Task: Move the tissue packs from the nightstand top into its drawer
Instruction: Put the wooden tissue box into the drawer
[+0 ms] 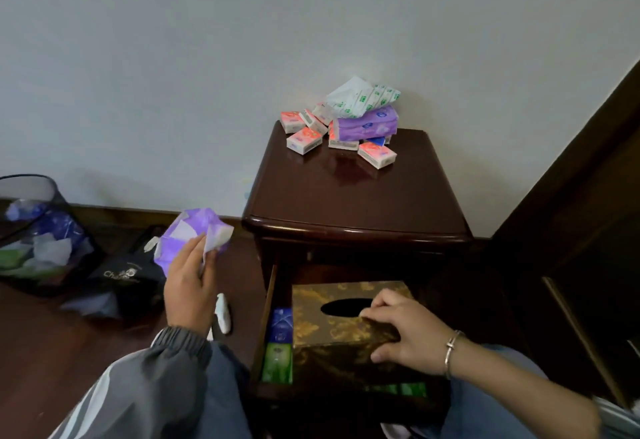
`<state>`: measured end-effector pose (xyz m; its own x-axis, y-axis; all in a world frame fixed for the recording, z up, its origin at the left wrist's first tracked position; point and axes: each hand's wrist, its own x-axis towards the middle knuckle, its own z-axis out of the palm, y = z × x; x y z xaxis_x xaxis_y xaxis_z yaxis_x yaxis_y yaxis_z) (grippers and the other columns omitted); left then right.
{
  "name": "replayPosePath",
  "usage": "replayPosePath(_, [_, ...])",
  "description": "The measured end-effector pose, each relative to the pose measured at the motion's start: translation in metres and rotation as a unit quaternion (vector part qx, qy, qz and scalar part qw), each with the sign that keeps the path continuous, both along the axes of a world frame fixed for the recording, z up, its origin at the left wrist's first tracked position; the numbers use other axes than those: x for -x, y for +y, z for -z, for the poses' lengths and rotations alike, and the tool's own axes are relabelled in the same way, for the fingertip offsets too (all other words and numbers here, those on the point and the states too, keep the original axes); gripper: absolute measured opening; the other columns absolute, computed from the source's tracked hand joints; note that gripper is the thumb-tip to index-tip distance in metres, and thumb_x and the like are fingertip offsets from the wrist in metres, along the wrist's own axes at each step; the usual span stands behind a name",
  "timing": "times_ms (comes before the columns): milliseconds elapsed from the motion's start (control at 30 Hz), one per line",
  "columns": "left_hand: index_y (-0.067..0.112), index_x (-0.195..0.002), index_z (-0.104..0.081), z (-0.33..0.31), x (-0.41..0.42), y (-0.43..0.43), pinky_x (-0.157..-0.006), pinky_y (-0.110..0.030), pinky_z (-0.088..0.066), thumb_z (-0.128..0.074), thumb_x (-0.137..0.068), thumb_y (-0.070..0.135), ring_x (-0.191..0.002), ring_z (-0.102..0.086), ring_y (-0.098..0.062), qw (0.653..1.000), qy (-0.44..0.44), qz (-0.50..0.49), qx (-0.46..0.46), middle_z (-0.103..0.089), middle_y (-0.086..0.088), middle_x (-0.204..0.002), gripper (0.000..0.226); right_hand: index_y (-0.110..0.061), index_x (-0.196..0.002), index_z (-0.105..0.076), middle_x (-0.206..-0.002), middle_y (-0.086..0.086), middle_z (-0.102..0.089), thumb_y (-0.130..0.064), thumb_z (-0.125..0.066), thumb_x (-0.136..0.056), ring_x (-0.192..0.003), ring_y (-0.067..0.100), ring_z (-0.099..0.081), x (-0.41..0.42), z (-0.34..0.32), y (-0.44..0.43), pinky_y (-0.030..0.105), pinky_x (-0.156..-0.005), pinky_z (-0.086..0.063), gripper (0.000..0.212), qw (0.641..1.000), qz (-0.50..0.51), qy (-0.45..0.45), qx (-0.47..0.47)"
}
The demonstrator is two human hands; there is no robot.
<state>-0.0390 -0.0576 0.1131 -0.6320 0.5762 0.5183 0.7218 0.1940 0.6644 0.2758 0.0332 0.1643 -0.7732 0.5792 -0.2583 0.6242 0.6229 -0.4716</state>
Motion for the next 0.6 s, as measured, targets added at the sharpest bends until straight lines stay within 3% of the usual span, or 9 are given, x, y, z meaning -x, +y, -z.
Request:
replayPosePath(67, [-0.003,-0.116,-0.064,0.014,0.002,-0.003,-0.092,-0.041,-0.043,-0.052,-0.095,0.005,-0.112,-0.060,-0.036,0.999,-0.025,-0.019,0.024,-0.065,-0.020,-0.117,0.025,-0.024,-0.135,-0.050,-0.113,-0.012,-0.039,-0.040,-0.073,-0.075,-0.108,0.009,-0.046,0.017,0.022,0.006,0.021,-0.094,-0.041,0.067,1.000,0.011,-0.018,0.000])
replayPosePath(200, [-0.003,-0.109,-0.066,0.040,0.003,0.000,-0.084,-0.033,-0.041,-0.053,-0.093,0.002,-0.100,-0.061,-0.037,0.998,-0.022,-0.013,0.064,-0.066,-0.020,-0.109,0.021,-0.022,-0.134,-0.051,-0.113,-0.010,-0.039,-0.037,-0.074,-0.074,-0.109,0.013,-0.048,0.049,0.060,0.027,0.024,-0.096,-0.042,0.066,0.998,0.044,-0.032,0.007])
replayPosePath(300, [-0.003,-0.112,-0.066,0.052,0.012,0.003,-0.089,-0.041,-0.045,-0.054,-0.093,0.003,-0.104,-0.060,-0.036,0.996,-0.023,-0.007,0.091,-0.065,-0.019,-0.114,0.023,-0.022,-0.134,-0.052,-0.116,-0.007,-0.041,-0.037,-0.075,-0.074,-0.110,0.014,-0.048,0.066,0.083,0.045,0.024,-0.097,-0.041,0.066,0.997,0.061,-0.036,0.013])
replayPosePath(433, [0.000,-0.112,-0.067,0.061,0.016,0.006,-0.088,-0.034,-0.043,-0.055,-0.093,0.006,-0.104,-0.058,-0.032,0.995,-0.017,-0.003,0.102,-0.065,-0.015,-0.113,0.023,-0.020,-0.135,-0.050,-0.120,-0.005,-0.043,-0.035,-0.074,-0.075,-0.112,0.014,-0.047,0.080,0.105,0.063,0.023,-0.100,-0.038,0.066,0.997,0.055,-0.045,0.027])
replayPosePath(600, [0.001,-0.113,-0.067,0.067,0.013,0.012,-0.087,-0.039,-0.046,-0.056,-0.093,0.009,-0.106,-0.057,-0.033,0.991,-0.045,-0.004,0.125,-0.066,-0.015,-0.113,0.024,-0.020,-0.134,-0.052,-0.119,-0.003,-0.045,-0.033,-0.074,-0.076,-0.112,0.014,-0.048,0.094,0.125,0.074,0.020,-0.099,-0.035,0.064,0.997,0.057,-0.040,0.029])
